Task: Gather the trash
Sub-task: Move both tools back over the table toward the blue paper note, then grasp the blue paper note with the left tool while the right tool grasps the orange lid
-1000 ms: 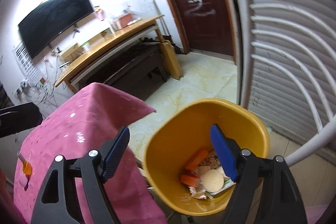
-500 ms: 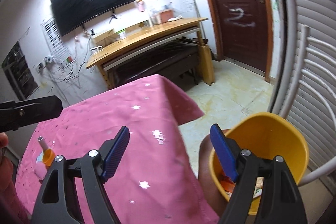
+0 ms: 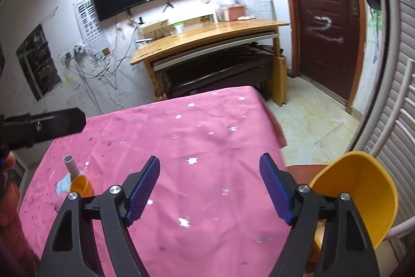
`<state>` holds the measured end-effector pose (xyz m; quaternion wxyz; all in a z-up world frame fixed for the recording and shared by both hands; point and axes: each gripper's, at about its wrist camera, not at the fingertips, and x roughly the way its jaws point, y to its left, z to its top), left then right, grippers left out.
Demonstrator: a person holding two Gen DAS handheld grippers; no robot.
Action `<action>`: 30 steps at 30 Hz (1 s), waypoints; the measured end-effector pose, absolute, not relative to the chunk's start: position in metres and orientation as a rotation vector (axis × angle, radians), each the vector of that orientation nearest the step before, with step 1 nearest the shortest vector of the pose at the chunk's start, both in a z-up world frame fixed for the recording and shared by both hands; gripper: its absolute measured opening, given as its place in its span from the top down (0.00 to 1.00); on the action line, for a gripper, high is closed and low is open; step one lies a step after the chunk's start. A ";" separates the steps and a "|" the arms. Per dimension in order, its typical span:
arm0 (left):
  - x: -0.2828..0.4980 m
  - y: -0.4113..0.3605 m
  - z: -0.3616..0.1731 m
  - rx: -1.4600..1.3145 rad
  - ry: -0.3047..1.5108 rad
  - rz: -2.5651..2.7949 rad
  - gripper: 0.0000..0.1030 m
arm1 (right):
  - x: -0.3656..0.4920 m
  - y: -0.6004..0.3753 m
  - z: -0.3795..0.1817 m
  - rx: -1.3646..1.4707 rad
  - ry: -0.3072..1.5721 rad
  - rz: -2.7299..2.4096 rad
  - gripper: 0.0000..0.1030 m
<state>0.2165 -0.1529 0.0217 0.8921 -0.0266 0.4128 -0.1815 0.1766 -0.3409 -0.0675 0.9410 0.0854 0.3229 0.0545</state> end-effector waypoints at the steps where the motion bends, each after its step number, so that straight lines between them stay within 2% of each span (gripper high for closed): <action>1: 0.218 -0.145 0.022 -0.057 0.854 -0.365 0.19 | 0.178 -0.333 -0.067 0.162 0.663 0.124 0.29; 11: 0.222 -0.081 0.020 -0.025 0.867 -0.327 0.17 | 0.188 -0.284 -0.069 0.091 0.701 0.227 0.28; 20: 0.209 -0.036 -0.006 0.058 0.921 -0.319 0.14 | 0.194 -0.246 -0.070 0.039 0.723 0.304 0.27; 30: 0.211 -0.021 -0.038 0.108 0.981 -0.256 0.15 | 0.197 -0.223 -0.071 0.001 0.741 0.317 0.25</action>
